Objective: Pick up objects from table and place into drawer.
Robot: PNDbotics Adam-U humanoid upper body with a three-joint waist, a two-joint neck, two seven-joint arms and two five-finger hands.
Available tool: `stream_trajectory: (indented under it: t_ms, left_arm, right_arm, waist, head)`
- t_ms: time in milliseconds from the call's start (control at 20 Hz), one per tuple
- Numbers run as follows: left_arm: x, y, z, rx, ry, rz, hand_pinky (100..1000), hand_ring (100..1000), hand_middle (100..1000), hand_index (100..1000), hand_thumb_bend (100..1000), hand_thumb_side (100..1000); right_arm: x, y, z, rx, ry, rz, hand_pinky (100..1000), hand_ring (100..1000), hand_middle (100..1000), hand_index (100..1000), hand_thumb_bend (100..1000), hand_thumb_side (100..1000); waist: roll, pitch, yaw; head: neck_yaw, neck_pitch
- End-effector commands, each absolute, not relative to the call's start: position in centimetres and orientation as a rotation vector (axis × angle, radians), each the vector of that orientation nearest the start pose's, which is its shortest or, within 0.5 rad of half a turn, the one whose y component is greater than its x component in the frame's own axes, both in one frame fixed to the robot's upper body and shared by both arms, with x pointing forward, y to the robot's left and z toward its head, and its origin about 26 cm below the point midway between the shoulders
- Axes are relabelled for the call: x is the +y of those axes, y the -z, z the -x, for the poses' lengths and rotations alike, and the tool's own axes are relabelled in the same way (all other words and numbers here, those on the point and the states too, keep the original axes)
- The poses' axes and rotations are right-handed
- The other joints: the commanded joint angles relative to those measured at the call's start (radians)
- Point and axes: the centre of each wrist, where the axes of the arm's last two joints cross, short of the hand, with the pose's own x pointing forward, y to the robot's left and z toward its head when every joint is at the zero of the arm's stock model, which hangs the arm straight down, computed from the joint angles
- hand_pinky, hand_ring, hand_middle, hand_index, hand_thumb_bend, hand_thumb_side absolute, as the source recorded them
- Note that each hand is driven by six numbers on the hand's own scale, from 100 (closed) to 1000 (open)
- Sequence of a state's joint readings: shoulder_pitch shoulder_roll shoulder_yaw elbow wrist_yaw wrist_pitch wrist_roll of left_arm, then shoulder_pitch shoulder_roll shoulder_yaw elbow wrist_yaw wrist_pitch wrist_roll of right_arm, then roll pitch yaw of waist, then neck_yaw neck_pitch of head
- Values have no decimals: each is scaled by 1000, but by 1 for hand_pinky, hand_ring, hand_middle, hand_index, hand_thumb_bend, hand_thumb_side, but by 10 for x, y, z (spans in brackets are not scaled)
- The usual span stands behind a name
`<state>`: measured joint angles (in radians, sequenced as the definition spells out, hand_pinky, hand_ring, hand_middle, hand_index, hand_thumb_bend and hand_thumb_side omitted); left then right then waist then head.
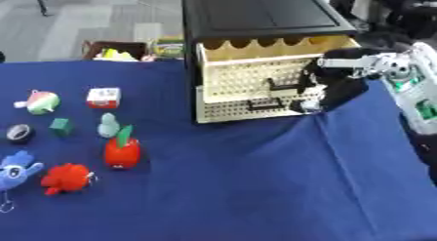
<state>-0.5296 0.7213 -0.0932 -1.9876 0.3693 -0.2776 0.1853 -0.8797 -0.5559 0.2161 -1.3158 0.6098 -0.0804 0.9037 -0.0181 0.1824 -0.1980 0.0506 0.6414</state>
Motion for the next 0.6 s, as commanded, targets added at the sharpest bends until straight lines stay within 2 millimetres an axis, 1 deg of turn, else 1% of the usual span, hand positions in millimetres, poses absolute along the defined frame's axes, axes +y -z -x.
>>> stream_trajectory:
  t_ms: [50, 150, 300, 400, 600]
  left_arm:
    - [273, -303, -301, 3485, -627, -57, 627, 854, 698, 810, 100, 756]
    - [273, -304, -301, 3483, -620, -57, 627, 854, 698, 810, 100, 766]
    - [273, -305, -301, 3480, -611, -59, 627, 854, 698, 810, 100, 753]
    - [273, -305, -301, 3478, -609, -60, 627, 853, 698, 810, 100, 751]
    - [272, -305, -301, 3476, -608, -63, 627, 854, 699, 810, 100, 750]
  right_arm:
    - [-268, -271, -433, -1266, -1746, 549, 100, 123, 100, 612, 305, 565]
    - [-268, -272, -433, -1267, -1748, 552, 100, 123, 100, 604, 297, 567]
    - [-268, -272, -433, -1269, -1752, 549, 100, 122, 100, 588, 261, 575]
    - [-269, -273, -432, -1272, -1749, 553, 100, 120, 100, 598, 263, 580]
    - [-270, -275, -431, -1274, -1744, 561, 100, 120, 100, 591, 258, 582]
  waist:
    - [0, -17, 1]
    - [0, -17, 1]
    - [0, -17, 1]
    - [1, -17, 1]
    - [2, -17, 1]
  head:
    - [2, 2]
    - [3, 1]
    - [3, -1]
    - [2, -2]
    - [1, -2]
